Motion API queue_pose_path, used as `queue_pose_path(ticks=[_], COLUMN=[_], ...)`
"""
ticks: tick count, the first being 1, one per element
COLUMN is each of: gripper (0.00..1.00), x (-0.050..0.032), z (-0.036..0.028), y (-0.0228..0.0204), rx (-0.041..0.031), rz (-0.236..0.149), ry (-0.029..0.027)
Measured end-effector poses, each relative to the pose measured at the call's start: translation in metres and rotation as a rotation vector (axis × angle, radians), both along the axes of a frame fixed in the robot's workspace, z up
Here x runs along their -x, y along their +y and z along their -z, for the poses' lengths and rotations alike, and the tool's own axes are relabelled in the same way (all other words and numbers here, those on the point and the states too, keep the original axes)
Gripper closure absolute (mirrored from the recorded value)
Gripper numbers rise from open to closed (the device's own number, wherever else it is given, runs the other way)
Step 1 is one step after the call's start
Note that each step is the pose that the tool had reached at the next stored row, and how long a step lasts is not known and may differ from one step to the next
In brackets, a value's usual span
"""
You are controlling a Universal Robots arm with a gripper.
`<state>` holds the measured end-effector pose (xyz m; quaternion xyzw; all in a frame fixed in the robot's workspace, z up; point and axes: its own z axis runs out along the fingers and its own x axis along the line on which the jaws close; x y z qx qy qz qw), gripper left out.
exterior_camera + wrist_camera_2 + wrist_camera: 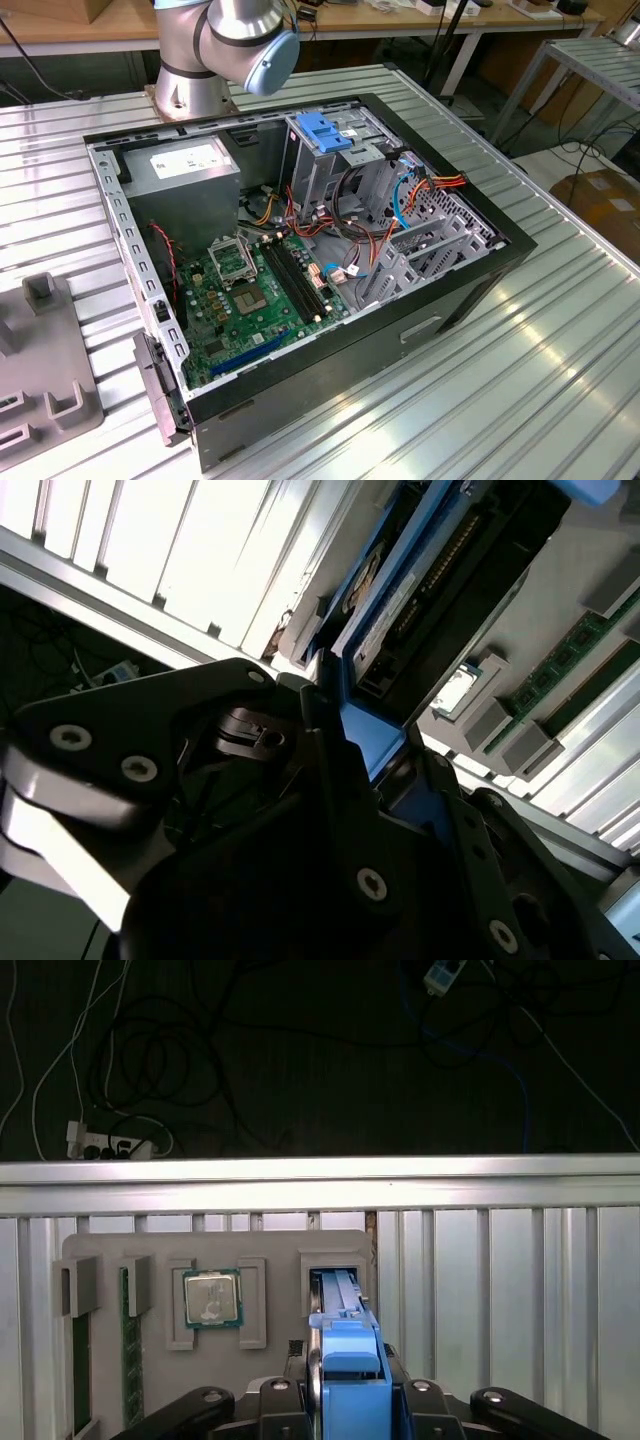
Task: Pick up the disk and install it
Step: 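Pick up the disk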
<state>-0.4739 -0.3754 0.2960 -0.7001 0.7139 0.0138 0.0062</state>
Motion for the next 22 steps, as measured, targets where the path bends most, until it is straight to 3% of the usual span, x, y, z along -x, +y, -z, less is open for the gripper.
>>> queue_pose_path(ticks=[19,22], gripper=[0.63,0.63], x=[0.0,0.0], z=[-0.0003,-0.0097], y=[0.0,0.0], rx=[-0.0001,-0.0001], rz=[0.021,0.021], ry=[-0.0001,-0.0002])
